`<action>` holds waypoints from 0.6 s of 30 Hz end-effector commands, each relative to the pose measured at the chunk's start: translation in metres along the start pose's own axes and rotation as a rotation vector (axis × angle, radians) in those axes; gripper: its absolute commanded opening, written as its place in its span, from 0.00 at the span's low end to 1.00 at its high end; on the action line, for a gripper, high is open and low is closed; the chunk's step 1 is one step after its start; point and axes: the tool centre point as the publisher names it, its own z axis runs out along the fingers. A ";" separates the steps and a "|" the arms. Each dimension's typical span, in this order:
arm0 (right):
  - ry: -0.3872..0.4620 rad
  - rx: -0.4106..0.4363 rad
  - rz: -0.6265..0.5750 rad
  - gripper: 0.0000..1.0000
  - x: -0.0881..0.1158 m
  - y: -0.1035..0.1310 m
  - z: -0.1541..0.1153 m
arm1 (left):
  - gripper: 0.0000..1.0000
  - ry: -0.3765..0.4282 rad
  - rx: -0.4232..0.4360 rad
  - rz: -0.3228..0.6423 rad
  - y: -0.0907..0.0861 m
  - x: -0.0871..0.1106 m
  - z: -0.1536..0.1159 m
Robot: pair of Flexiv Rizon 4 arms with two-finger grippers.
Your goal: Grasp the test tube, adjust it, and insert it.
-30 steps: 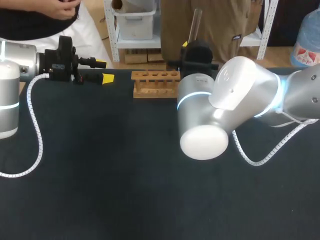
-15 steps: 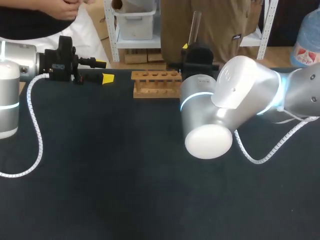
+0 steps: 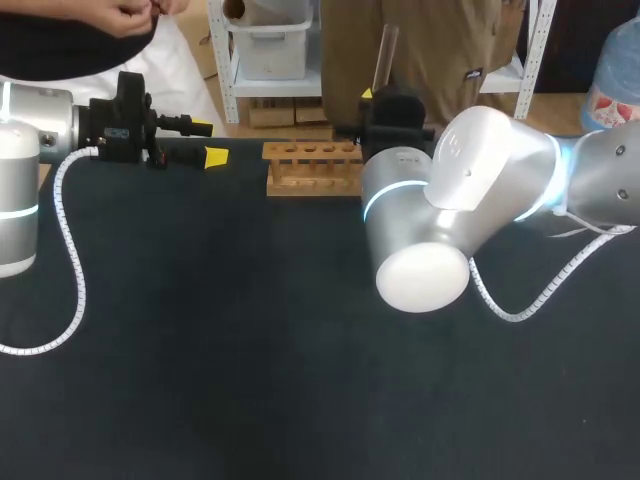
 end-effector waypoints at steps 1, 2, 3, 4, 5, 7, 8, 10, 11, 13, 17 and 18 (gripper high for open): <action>0.001 -0.003 0.005 0.00 0.004 -0.001 0.003 | 1.00 -0.005 -0.003 0.002 -0.001 0.001 0.000; 0.002 -0.003 0.005 0.00 0.005 0.000 0.004 | 1.00 -0.005 -0.003 0.002 -0.001 0.001 0.000; 0.003 -0.002 0.007 0.00 0.006 0.000 0.004 | 1.00 -0.005 -0.003 0.002 -0.001 0.001 0.000; 0.004 -0.002 0.008 0.00 0.007 0.000 0.005 | 1.00 -0.005 -0.003 0.002 -0.001 0.001 0.000; 0.005 -0.003 0.009 0.00 0.008 0.000 0.006 | 1.00 -0.005 -0.003 0.002 -0.001 0.001 0.000; 0.008 -0.004 0.009 0.00 0.011 0.001 0.007 | 1.00 -0.005 -0.003 0.002 -0.001 0.001 0.000; 0.011 -0.004 0.010 0.00 0.013 0.001 0.008 | 1.00 -0.005 -0.003 0.002 -0.001 0.001 0.000; 0.017 -0.005 0.017 0.00 0.016 0.000 0.008 | 1.00 -0.005 -0.003 0.002 -0.001 0.001 0.000; 0.021 -0.005 0.023 0.00 0.017 0.000 0.008 | 1.00 -0.005 -0.003 0.002 -0.001 0.001 0.000; 0.029 -0.007 0.024 0.00 0.022 0.000 0.008 | 1.00 -0.005 -0.003 0.002 -0.001 0.001 0.000; 0.046 -0.011 0.024 0.00 0.030 0.000 0.008 | 1.00 -0.005 -0.003 0.002 -0.001 0.001 0.000; 0.050 -0.012 0.025 0.00 0.033 0.000 0.008 | 1.00 -0.005 -0.003 0.002 -0.001 0.001 0.000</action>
